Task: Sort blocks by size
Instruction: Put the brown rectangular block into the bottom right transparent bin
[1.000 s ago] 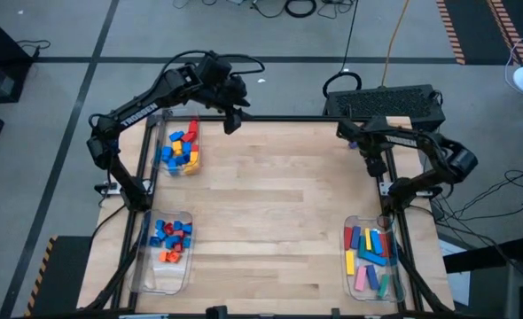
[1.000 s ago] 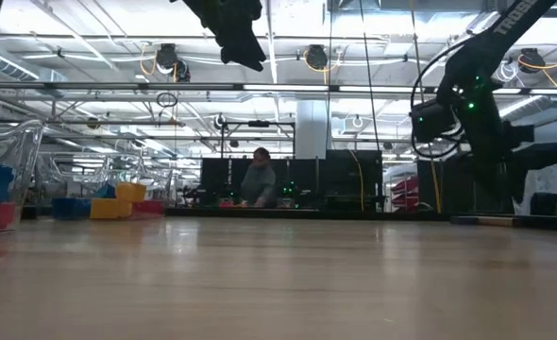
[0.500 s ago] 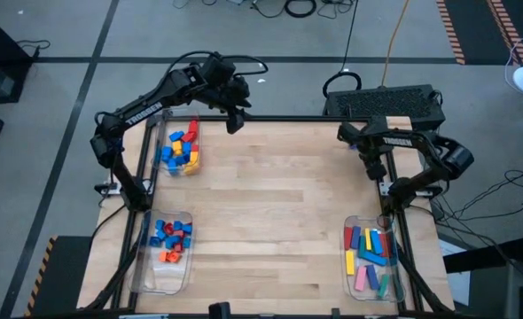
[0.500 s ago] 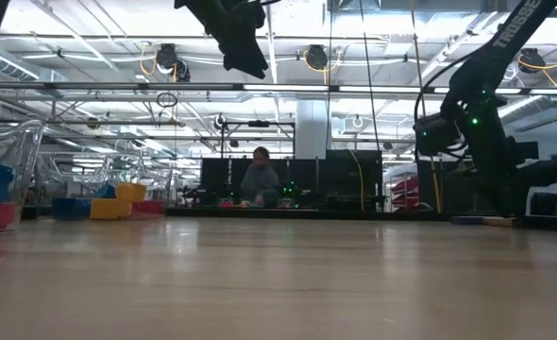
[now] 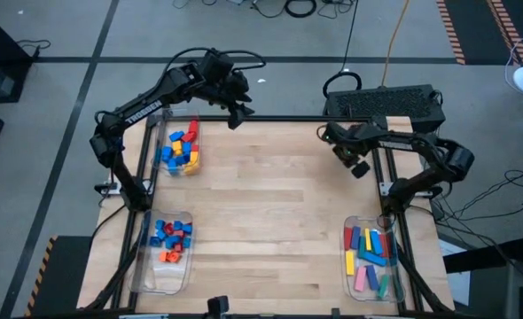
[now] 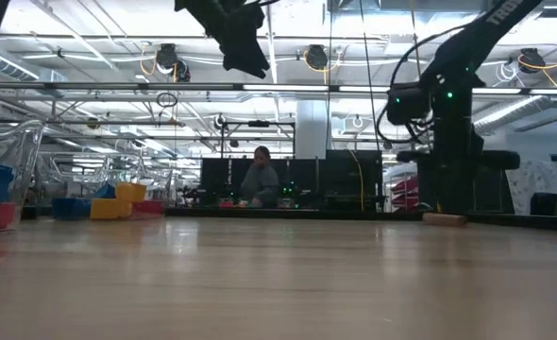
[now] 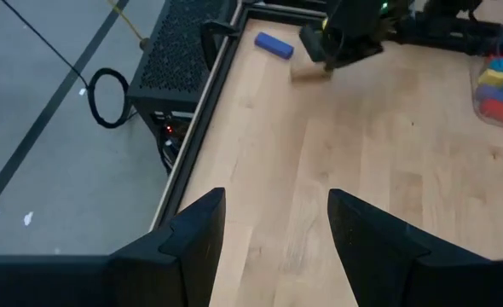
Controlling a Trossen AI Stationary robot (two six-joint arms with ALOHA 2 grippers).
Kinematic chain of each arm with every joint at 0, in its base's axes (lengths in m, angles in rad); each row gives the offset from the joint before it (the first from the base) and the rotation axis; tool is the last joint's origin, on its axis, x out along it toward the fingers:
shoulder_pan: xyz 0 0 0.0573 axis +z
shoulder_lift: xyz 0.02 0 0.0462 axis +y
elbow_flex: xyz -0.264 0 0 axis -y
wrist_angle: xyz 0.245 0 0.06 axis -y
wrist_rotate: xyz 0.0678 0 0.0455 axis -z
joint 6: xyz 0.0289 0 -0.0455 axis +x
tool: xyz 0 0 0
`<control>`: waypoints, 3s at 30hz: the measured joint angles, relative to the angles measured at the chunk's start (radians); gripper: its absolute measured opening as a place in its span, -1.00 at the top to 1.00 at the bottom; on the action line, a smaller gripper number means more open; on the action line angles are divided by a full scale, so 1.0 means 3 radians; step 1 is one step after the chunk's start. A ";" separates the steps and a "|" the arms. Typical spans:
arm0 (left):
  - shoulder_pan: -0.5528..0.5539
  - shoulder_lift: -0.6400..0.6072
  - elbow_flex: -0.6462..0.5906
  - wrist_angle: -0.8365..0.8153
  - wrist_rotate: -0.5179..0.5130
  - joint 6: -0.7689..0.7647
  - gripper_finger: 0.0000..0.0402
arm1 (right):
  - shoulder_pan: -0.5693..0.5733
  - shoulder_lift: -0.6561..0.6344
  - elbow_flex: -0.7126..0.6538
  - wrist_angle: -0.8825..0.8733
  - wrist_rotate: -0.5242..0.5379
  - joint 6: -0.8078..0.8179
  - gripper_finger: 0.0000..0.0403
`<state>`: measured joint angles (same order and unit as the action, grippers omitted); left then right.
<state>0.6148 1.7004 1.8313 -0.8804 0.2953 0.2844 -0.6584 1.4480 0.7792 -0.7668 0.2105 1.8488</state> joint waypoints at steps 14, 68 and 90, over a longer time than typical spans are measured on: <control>0.0004 0.0000 0.0000 0.0000 -0.0010 -0.0046 -0.03 | -0.0117 -0.0064 0.0071 0.0144 0.0309 -0.0463 0.47; -0.0014 -0.0001 0.0000 0.0065 -0.0015 -0.0053 -0.03 | -0.0459 0.2292 0.2527 -0.2229 -0.1334 -0.4746 -0.18; -0.0004 -0.0001 0.0000 0.0088 -0.0042 -0.0055 -0.03 | -0.0770 0.2540 0.2554 -0.2038 -0.0984 -0.4832 -0.13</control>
<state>0.6136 1.7000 1.8313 -0.8541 0.2829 0.2680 -0.8893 2.2100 1.5454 -1.3782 -0.0846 0.3991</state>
